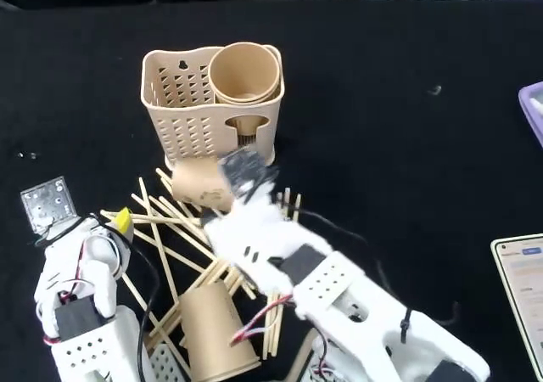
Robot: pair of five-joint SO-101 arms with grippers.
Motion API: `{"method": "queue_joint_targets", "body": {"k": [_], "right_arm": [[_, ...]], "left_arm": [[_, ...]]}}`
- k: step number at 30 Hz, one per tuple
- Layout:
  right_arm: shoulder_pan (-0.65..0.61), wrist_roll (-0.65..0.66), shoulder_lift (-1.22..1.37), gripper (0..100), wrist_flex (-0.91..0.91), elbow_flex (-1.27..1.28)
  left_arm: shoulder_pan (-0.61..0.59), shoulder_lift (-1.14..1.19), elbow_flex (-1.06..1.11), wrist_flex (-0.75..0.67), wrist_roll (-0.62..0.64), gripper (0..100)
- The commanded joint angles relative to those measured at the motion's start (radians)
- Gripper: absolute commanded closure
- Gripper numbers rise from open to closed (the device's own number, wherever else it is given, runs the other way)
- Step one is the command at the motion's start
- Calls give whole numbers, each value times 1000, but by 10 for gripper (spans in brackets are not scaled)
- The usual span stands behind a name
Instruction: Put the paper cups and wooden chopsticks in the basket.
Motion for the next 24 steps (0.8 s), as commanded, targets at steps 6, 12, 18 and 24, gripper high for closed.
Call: {"method": "queue_joint_targets", "body": {"k": [6, 12, 18, 24], "right_arm": [[-11, 140, -5, 978, -23, -2], [-11, 256, -51, 988, -14, -2], [-5, 385, -280, 988, 318, -65], [249, 569, -503, 988, 804, -312]], "left_arm": [[21, -6, -2, 5, 0, 716], [21, -6, -1, 5, 0, 716], [25, -6, -1, 5, 0, 716], [27, -6, -1, 5, 0, 716]]}}
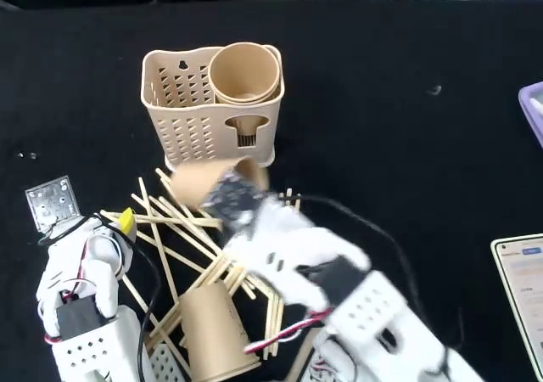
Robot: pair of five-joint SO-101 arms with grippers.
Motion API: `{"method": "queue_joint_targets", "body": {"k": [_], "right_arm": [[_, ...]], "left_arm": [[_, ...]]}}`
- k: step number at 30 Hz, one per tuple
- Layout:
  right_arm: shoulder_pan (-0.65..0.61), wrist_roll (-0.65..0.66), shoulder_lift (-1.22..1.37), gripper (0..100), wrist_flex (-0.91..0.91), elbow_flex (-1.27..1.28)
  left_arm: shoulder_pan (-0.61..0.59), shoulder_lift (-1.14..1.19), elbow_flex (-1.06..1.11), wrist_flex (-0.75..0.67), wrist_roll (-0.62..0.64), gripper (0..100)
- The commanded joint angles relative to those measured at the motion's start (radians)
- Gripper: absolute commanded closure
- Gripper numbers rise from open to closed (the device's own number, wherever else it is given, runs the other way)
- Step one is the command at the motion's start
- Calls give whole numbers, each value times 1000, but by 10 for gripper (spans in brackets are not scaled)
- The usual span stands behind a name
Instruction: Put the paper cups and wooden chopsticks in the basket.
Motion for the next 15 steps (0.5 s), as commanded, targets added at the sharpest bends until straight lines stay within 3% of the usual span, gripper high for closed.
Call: {"method": "queue_joint_targets", "body": {"k": [1, 9, 15], "right_arm": [[204, 110, -104, 988, 282, -205], [618, 279, 15, 988, 543, -331], [730, 407, 186, 984, 539, -292]], "left_arm": [[15, -6, -7, 5, 0, 716], [15, -6, -7, 5, 0, 716], [16, -6, -7, 5, 0, 716]]}}
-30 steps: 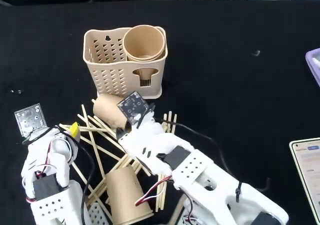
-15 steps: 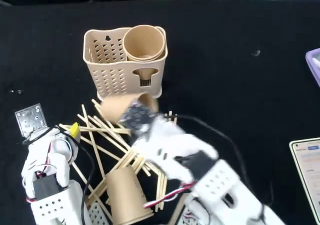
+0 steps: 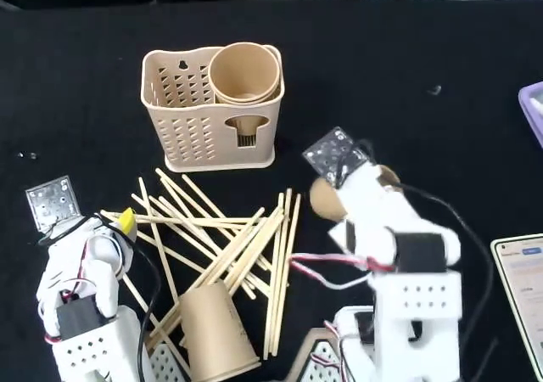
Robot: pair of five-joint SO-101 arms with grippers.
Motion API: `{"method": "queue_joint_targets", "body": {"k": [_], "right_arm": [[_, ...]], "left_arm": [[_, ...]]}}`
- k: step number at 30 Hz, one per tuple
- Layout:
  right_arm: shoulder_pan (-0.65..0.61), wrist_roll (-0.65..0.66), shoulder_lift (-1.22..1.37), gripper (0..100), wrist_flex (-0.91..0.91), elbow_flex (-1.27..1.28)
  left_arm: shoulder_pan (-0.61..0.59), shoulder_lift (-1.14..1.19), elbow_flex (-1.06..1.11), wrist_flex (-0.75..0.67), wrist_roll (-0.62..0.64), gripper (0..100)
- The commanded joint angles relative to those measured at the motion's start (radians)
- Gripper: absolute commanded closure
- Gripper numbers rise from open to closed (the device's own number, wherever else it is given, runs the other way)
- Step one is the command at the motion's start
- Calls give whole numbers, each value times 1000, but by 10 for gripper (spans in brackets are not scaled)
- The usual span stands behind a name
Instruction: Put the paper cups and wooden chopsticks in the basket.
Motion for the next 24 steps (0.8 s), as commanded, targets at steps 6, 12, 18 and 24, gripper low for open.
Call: {"method": "queue_joint_targets", "body": {"k": [6, 12, 18, 24], "right_arm": [[0, -51, 79, 821, -123, 33], [-101, -51, 82, 876, -167, 76], [-130, -51, 77, 985, -218, 104], [-100, -51, 79, 988, -81, -226]], "left_arm": [[15, -6, -7, 5, 0, 716], [15, -6, -7, 5, 0, 716], [13, -6, -7, 5, 0, 716], [13, -6, -7, 5, 0, 716]]}}
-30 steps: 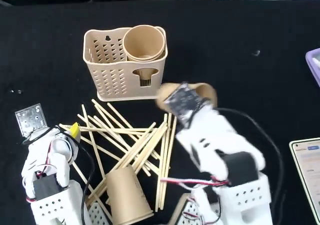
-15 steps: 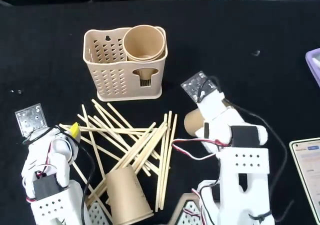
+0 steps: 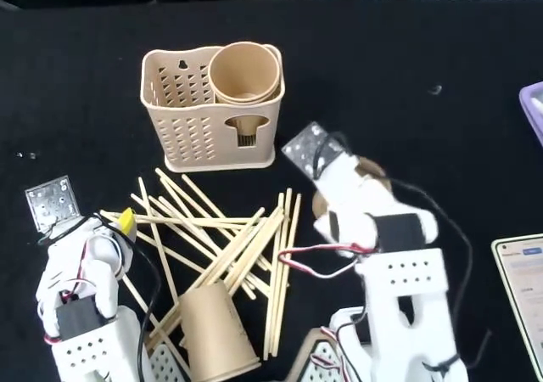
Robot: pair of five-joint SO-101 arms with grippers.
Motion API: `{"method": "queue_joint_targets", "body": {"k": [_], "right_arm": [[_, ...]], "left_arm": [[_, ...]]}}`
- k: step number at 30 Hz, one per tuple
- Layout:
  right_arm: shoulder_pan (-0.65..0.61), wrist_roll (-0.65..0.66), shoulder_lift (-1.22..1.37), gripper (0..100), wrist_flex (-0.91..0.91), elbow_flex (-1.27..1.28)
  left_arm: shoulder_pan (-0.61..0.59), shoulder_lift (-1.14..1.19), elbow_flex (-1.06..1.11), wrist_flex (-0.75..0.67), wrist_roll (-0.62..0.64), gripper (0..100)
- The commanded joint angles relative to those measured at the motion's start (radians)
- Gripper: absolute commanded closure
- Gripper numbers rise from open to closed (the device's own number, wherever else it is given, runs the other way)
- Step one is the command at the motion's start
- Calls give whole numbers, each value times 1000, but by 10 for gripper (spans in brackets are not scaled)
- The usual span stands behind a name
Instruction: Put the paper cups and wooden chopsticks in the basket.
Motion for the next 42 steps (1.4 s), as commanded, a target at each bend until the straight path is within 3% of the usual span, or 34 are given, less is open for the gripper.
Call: {"method": "queue_joint_targets", "body": {"k": [1, 7, 14, 19, 23, 33, 42], "right_arm": [[14, -12, 8, 988, 83, -300], [-89, -17, 15, 988, 18, -694], [-222, -84, 159, 988, -264, -723], [-296, -81, 384, 988, -298, -849], [-328, -80, 568, 988, -189, -1053], [-339, 80, 970, 988, 333, -1603], [-348, 83, 1086, 987, 417, -1781]], "left_arm": [[13, -6, -7, 5, 0, 716], [13, -6, -7, 5, 0, 716], [13, -6, -7, 5, 0, 716], [13, -6, -7, 5, 0, 716], [13, -6, -7, 6, 0, 716], [10, -6, -7, 6, 0, 716], [7, -6, -7, 8, 0, 716]]}}
